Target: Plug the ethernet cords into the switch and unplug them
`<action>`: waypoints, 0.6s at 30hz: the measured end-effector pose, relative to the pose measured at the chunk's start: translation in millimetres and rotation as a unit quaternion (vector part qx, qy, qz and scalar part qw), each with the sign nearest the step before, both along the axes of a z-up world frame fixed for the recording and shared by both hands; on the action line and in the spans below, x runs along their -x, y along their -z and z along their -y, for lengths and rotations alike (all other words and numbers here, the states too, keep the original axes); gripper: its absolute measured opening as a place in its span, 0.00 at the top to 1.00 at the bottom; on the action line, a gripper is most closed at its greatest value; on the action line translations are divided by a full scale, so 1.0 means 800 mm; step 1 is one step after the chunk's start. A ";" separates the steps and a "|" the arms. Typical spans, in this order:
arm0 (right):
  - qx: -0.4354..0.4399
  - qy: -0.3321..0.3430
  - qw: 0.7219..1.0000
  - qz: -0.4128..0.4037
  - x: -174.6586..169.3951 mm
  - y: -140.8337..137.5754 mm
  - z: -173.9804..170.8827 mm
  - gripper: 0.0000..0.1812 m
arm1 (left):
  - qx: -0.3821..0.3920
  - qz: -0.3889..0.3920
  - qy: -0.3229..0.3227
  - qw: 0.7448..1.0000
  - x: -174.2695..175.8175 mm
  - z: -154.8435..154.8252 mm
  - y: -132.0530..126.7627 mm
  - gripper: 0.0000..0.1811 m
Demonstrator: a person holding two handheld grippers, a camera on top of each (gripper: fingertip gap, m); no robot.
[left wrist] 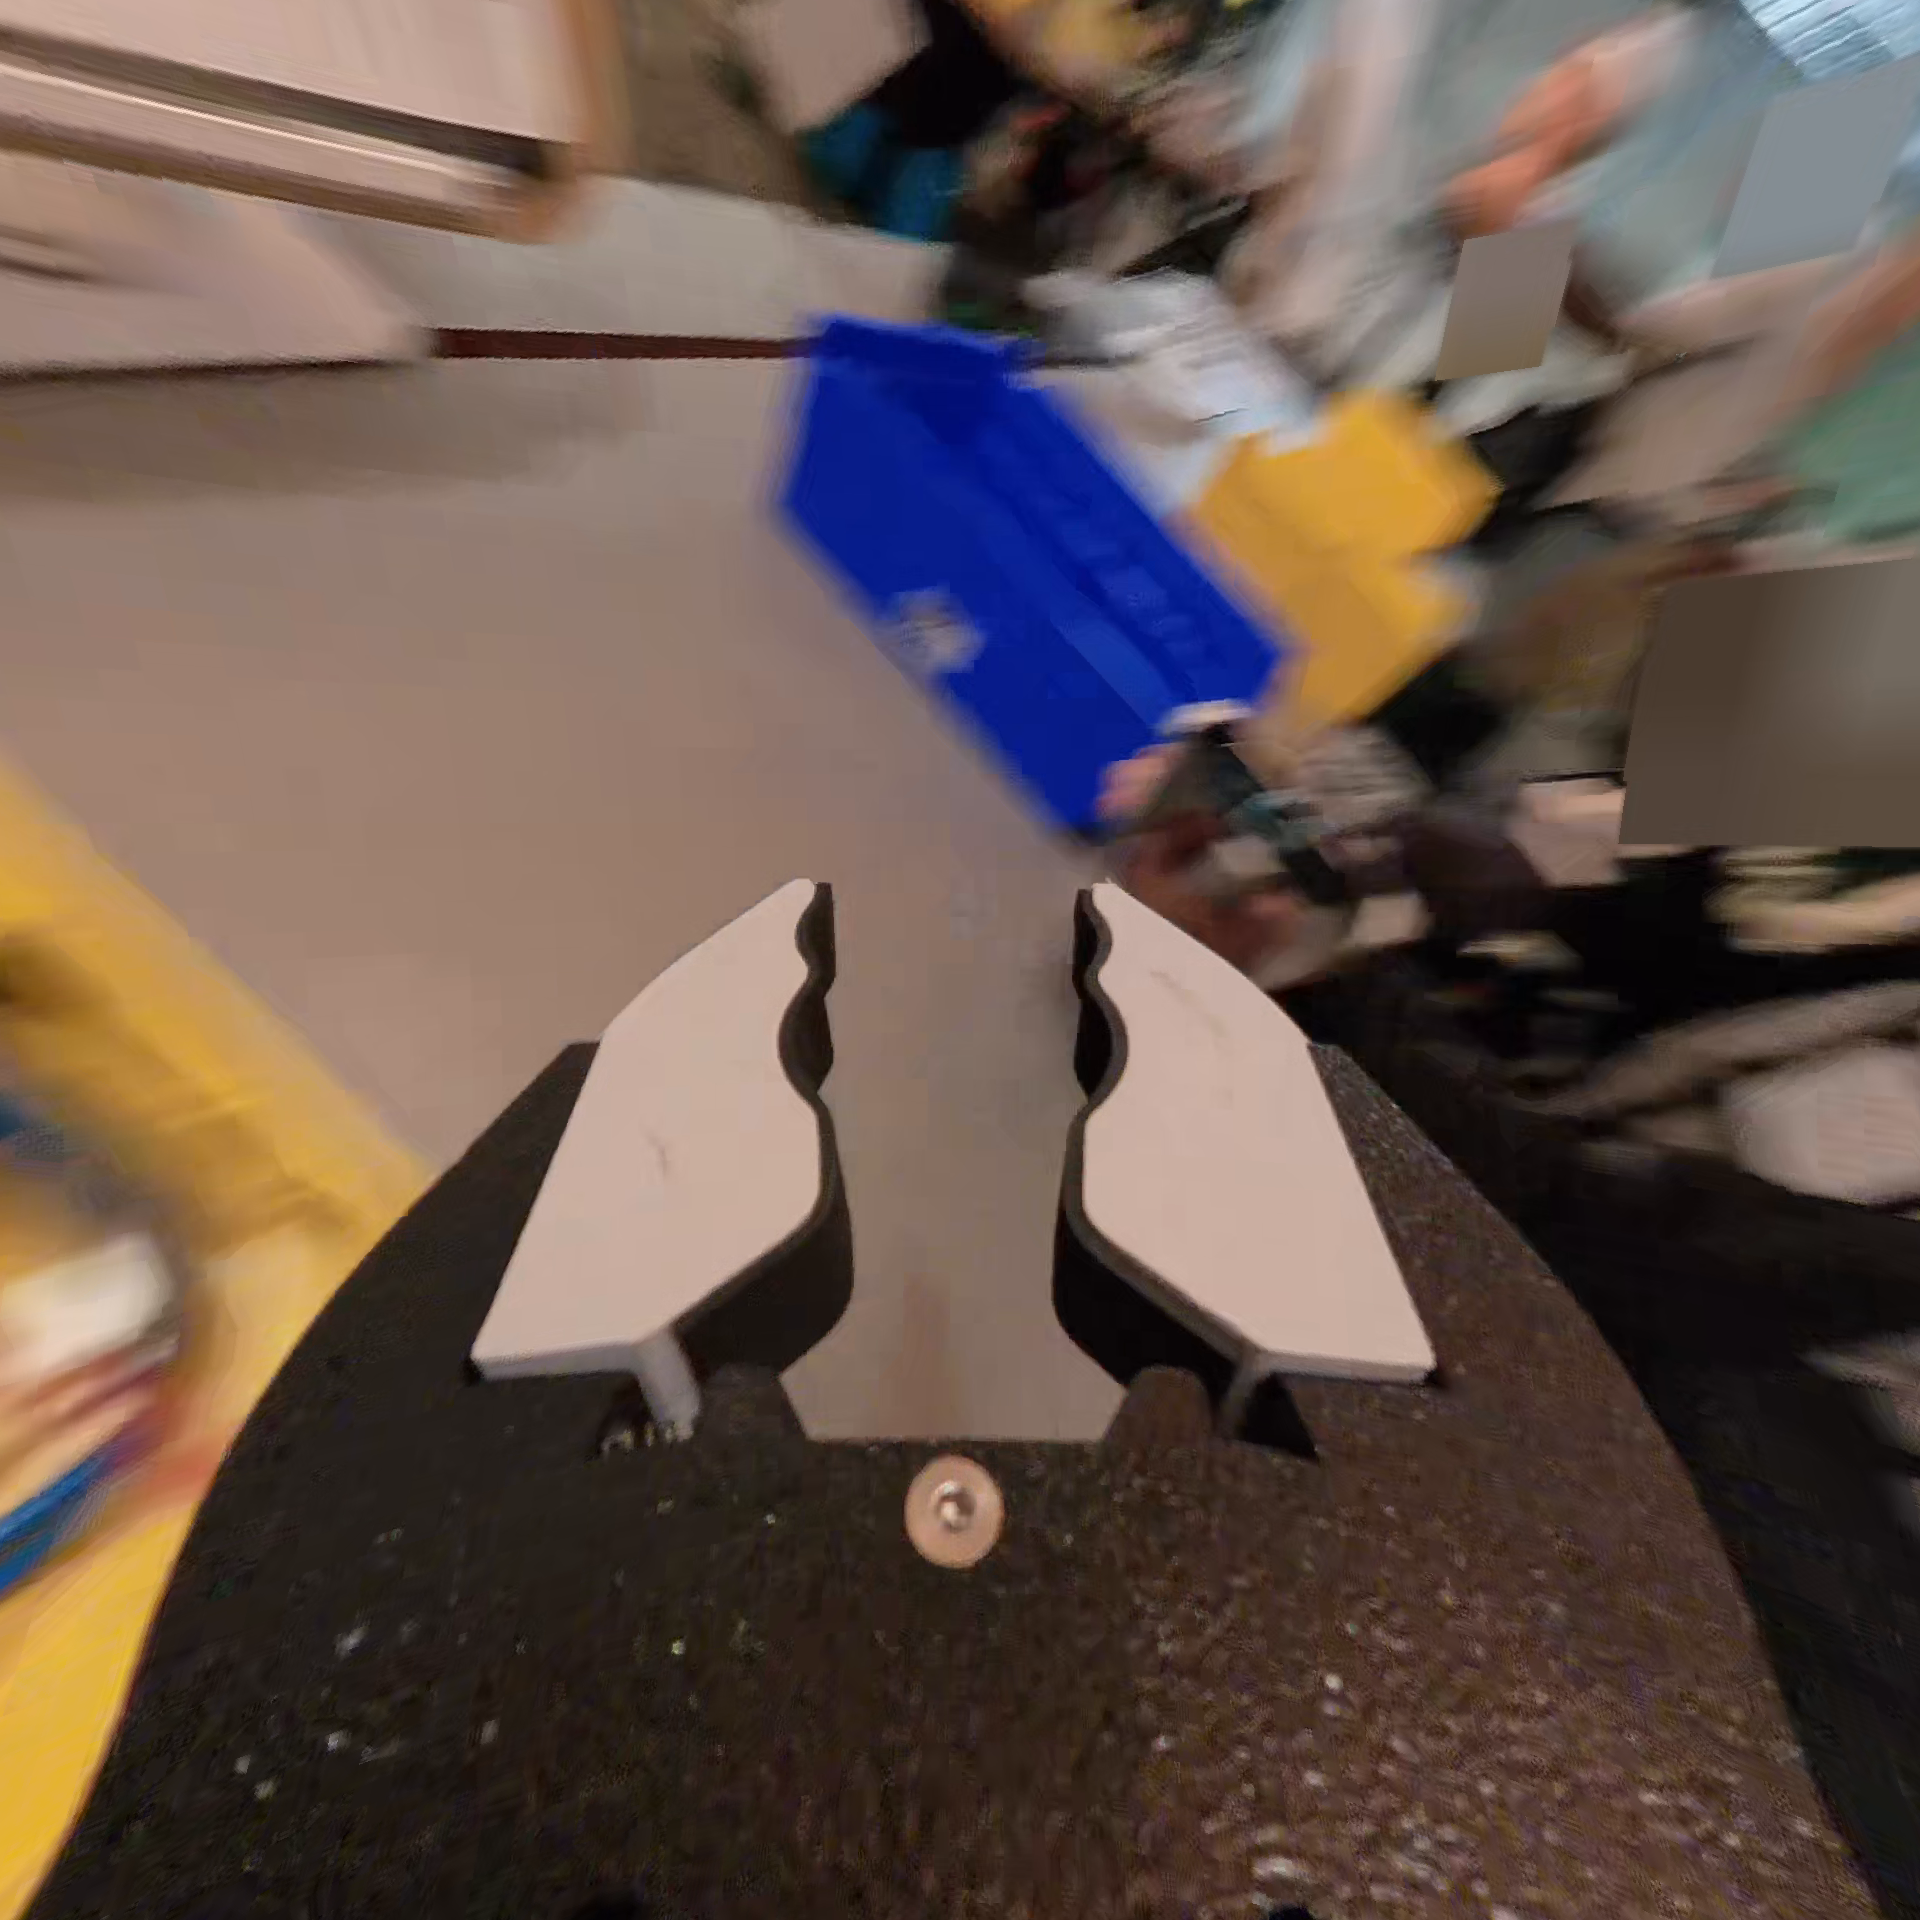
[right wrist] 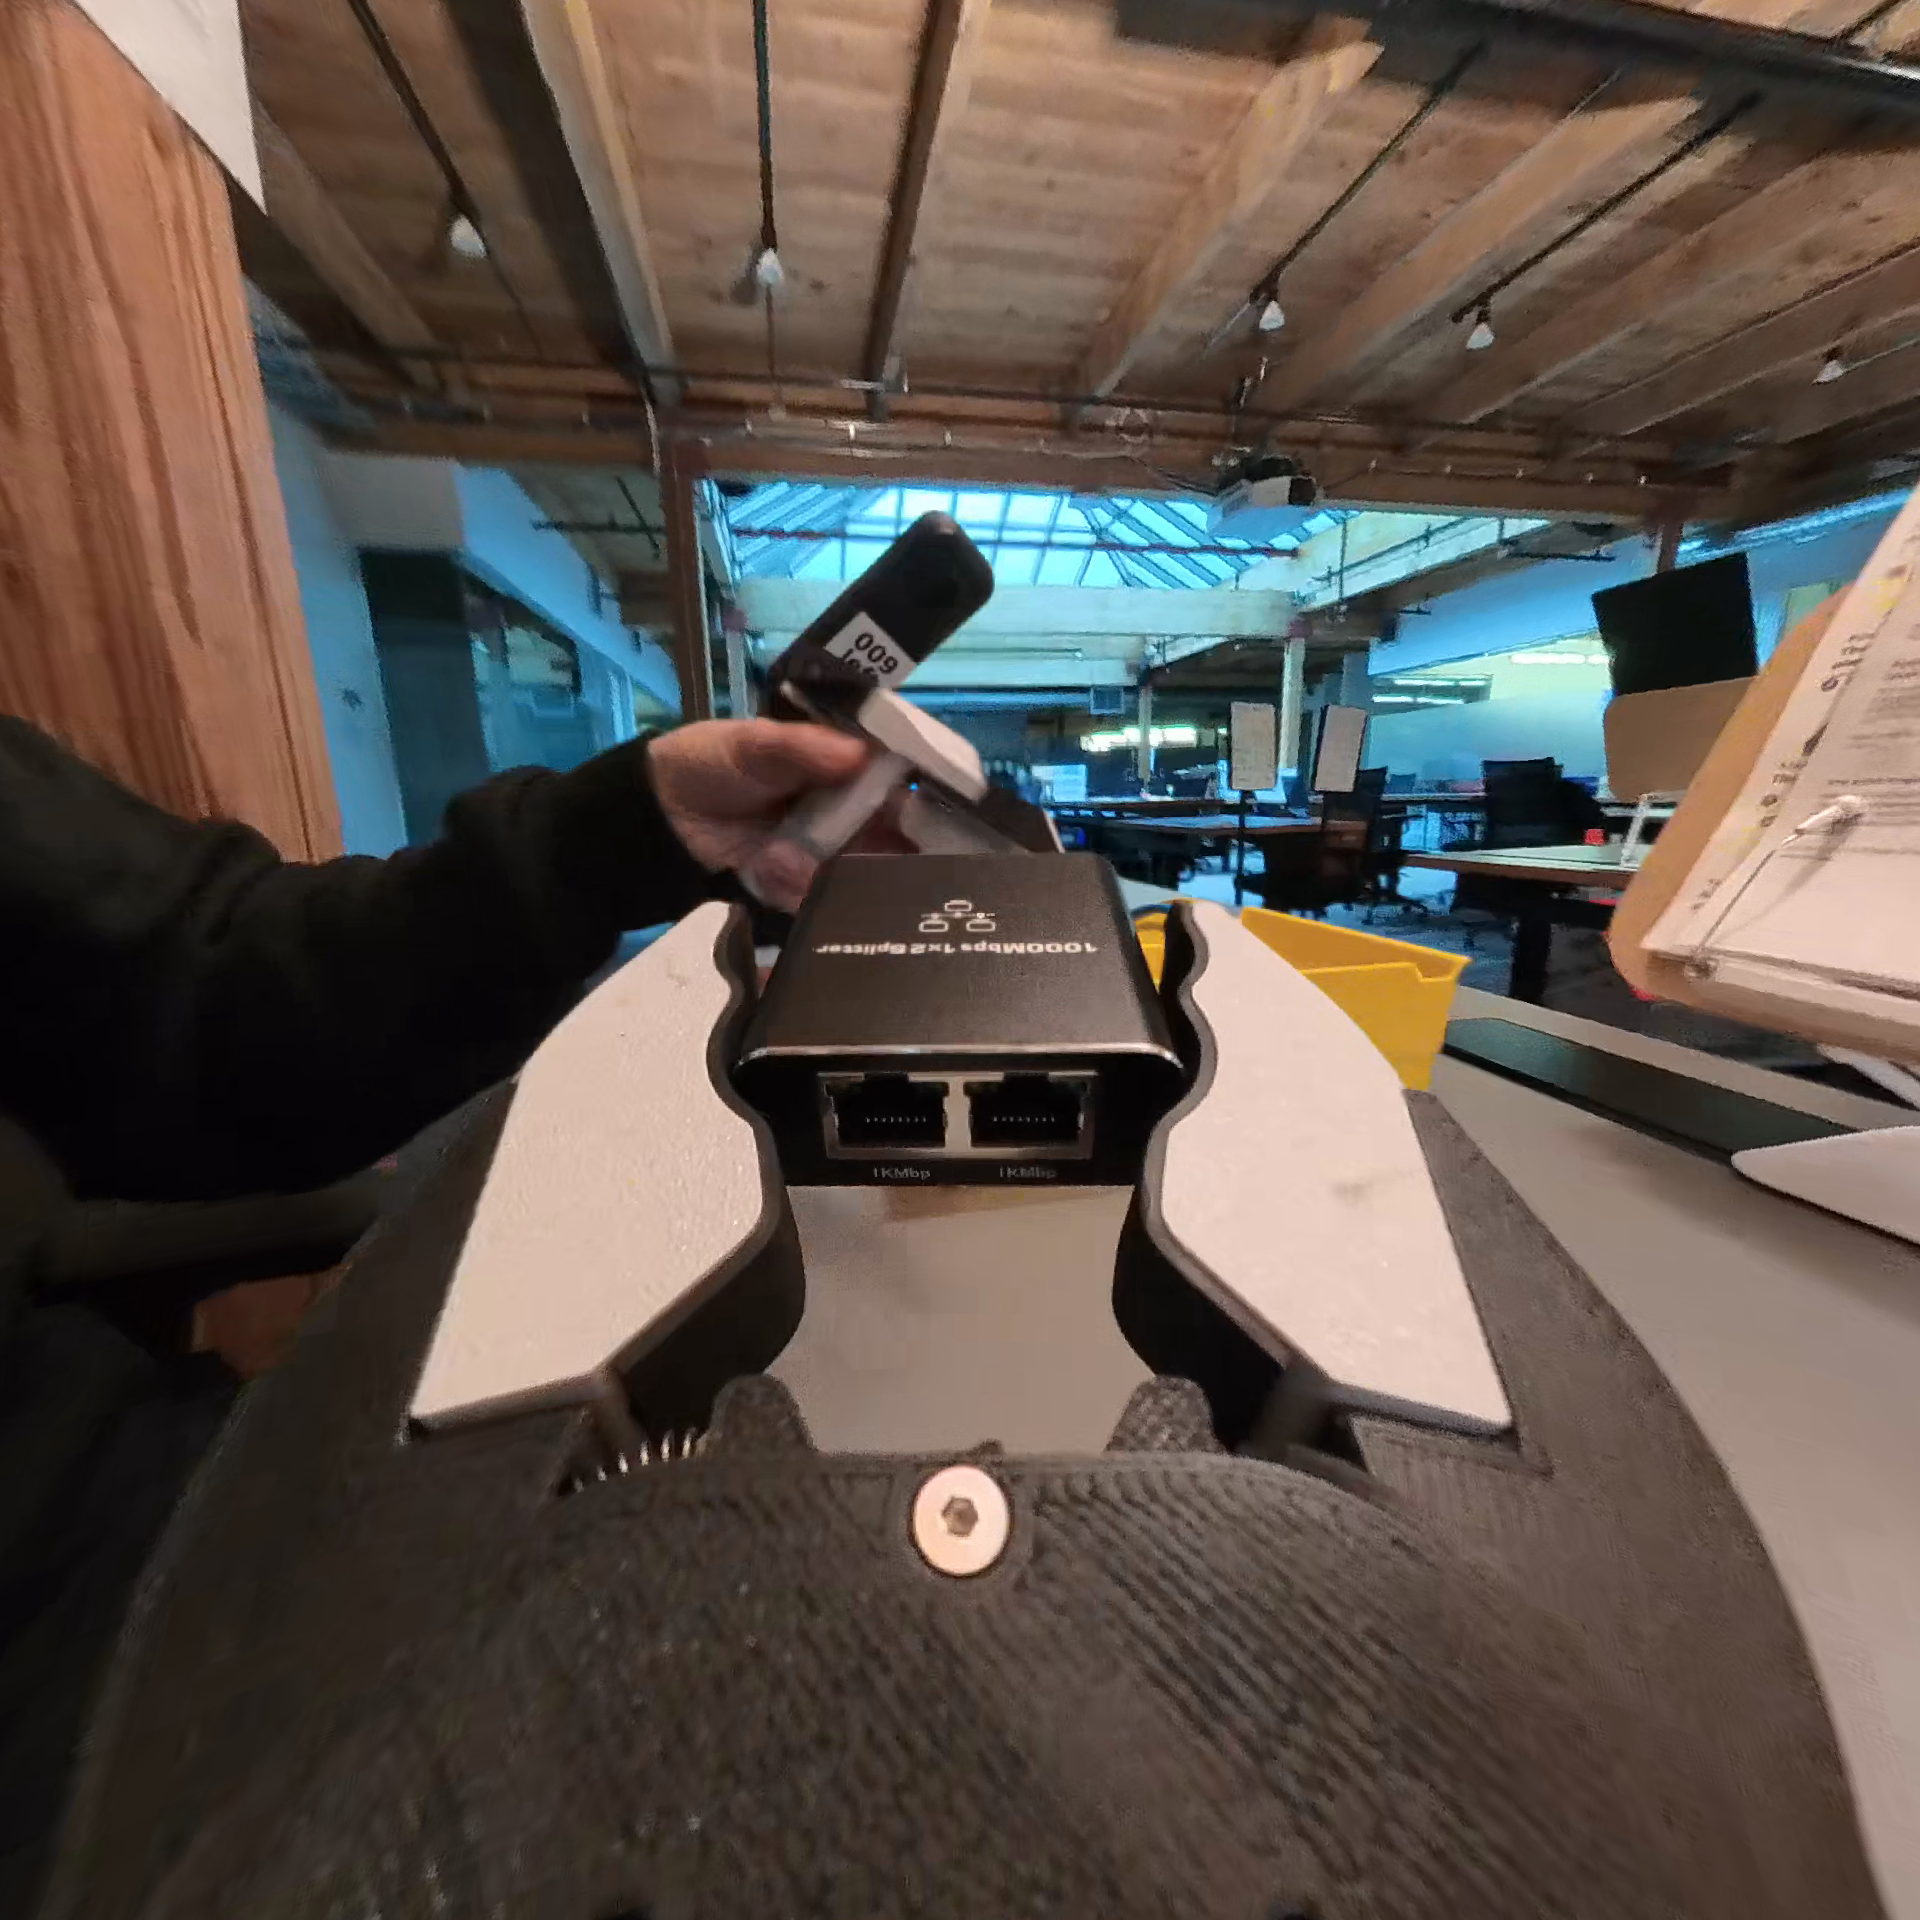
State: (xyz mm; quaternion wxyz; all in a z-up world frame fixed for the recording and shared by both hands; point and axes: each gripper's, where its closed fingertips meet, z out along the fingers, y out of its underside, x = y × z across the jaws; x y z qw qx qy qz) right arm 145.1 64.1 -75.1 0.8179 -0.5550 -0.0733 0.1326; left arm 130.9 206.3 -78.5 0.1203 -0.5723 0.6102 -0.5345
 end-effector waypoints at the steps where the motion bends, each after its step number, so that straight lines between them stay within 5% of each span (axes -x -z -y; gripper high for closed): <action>1: -0.007 -0.004 1.000 -0.012 -0.003 0.002 0.000 0.58 | -0.079 -0.026 -0.055 0.995 0.000 -0.047 0.015 0.77; 3: -0.011 -0.015 1.000 -0.020 -0.003 0.004 -0.001 0.58 | -0.193 -0.086 -0.136 0.968 0.012 -0.126 0.043 0.77; 5: -0.010 -0.017 1.000 -0.013 -0.002 0.005 -0.001 0.58 | -0.218 -0.151 -0.150 0.953 0.025 -0.162 0.075 0.78; 12: -0.007 -0.033 0.999 -0.021 0.004 0.013 -0.003 0.58 | -0.196 -0.246 -0.175 0.933 0.017 -0.200 0.163 0.77; 18: -0.007 -0.043 0.999 -0.023 0.005 0.016 0.000 0.58 | -0.088 -0.221 -0.157 0.958 0.008 -0.181 0.155 0.77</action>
